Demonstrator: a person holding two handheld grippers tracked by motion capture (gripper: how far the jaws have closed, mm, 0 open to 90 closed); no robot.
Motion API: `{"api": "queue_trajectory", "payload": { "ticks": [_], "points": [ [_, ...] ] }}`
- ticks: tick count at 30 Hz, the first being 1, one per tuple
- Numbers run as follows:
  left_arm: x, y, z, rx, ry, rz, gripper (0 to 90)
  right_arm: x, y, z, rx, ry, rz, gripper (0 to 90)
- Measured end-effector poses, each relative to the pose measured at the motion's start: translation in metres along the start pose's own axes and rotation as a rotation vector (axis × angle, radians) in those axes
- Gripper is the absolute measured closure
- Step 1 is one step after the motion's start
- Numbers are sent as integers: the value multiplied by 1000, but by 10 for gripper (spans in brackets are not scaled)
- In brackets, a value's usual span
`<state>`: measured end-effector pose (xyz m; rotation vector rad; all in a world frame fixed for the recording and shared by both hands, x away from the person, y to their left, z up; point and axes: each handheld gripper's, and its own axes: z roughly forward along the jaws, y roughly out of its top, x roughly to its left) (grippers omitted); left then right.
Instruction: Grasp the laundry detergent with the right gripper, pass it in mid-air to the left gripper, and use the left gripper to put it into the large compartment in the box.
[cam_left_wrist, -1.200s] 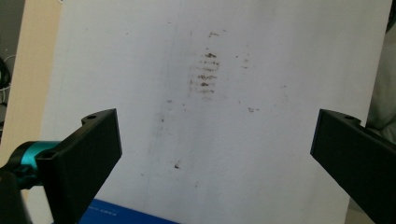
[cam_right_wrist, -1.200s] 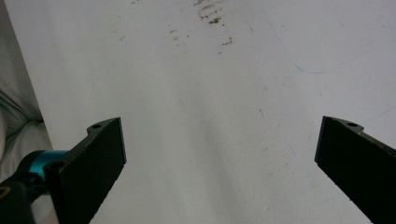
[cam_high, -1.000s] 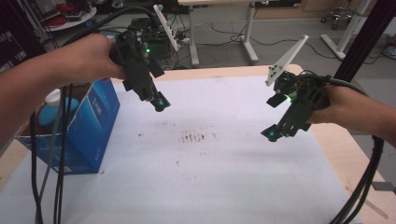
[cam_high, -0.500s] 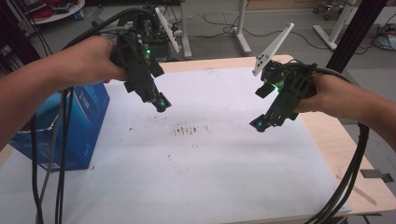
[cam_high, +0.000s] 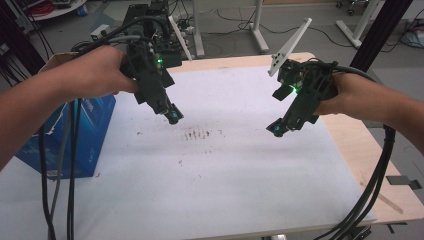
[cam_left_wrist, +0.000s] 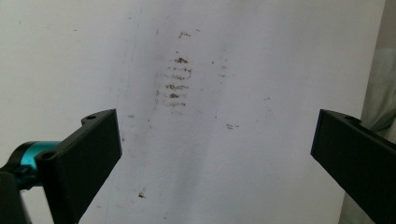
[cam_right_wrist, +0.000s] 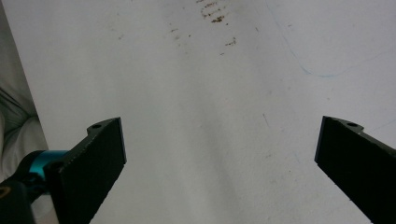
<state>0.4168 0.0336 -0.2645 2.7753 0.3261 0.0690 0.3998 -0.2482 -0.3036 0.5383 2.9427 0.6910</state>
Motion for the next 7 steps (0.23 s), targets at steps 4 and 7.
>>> {"api": "queue_trajectory", "payload": {
  "ticks": [4, 7],
  "points": [
    [1, -1, 0, -4, 2, -3, 17, 0, -1, 0, -2, -3, 3, 12],
    [1, -1, 1, 5, 11, -9, 17, 0, -1, -1, -3, -4, 5, 12]
  ]
}}
